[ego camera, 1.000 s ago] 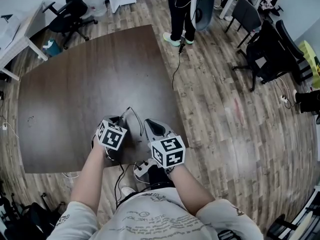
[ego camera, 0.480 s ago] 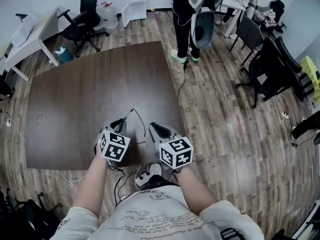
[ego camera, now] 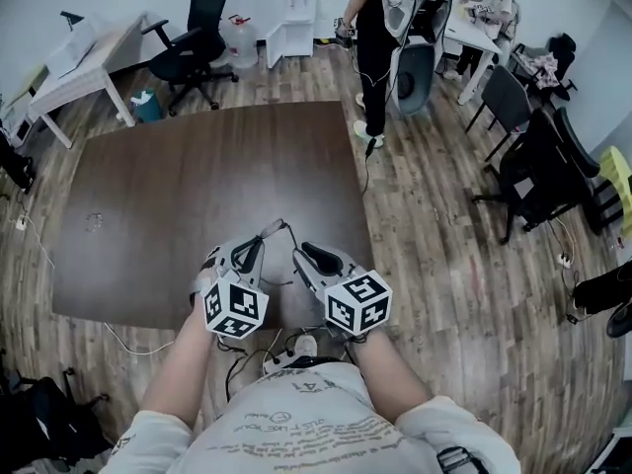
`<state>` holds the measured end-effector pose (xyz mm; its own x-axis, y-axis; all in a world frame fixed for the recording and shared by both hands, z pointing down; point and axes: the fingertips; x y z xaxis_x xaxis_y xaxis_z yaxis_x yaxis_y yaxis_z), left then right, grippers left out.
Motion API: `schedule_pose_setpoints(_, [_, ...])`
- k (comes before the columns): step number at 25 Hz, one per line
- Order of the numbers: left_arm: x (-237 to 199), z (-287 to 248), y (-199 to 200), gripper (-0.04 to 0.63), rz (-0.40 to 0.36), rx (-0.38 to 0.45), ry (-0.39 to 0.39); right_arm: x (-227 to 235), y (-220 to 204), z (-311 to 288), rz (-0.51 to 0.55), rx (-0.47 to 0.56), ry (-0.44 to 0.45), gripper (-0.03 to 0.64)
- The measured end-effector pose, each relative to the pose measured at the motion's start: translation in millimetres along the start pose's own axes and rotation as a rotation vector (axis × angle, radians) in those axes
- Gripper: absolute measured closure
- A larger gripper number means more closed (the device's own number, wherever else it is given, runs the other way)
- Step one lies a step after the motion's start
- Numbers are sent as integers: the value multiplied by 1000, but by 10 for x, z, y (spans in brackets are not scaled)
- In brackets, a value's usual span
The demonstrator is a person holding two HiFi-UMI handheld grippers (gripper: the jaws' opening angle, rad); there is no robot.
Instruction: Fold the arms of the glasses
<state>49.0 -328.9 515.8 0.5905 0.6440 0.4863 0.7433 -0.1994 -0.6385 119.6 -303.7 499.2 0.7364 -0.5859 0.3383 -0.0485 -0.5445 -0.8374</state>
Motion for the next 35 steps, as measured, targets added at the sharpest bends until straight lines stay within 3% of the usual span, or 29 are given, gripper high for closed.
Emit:
schedule_pose_setpoints(10, [-93,126,-37,560,-51,41,41,-109,12,-149,32,-34,-9,563])
schedule_pose_setpoints(17, [-87,136,22,560,-30,59,28,-80,28,-151,17,-41,-6,578])
schedule_pose_setpoints(24, [-100,189,25,560,13,65,22,-204,60,-172,-77,-16,130,584])
schedule_pose_setpoints(28, [-107,222,23,560,73,67,1,-248,98,-181,-102,-13,177,584])
schedule_pose_setpoints(35, [-70,272,6,560,106,73,-22,-346,89,-223,-147,-30,264,584])
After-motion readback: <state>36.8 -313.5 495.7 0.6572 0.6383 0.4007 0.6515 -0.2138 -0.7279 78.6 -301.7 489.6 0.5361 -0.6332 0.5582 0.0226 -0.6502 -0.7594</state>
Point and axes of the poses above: the fingertips, and each gripper's own axes: z backward along the fingers, x to its right, y out of its top, and after that the axes turned 12 degrees about -x, right-handed
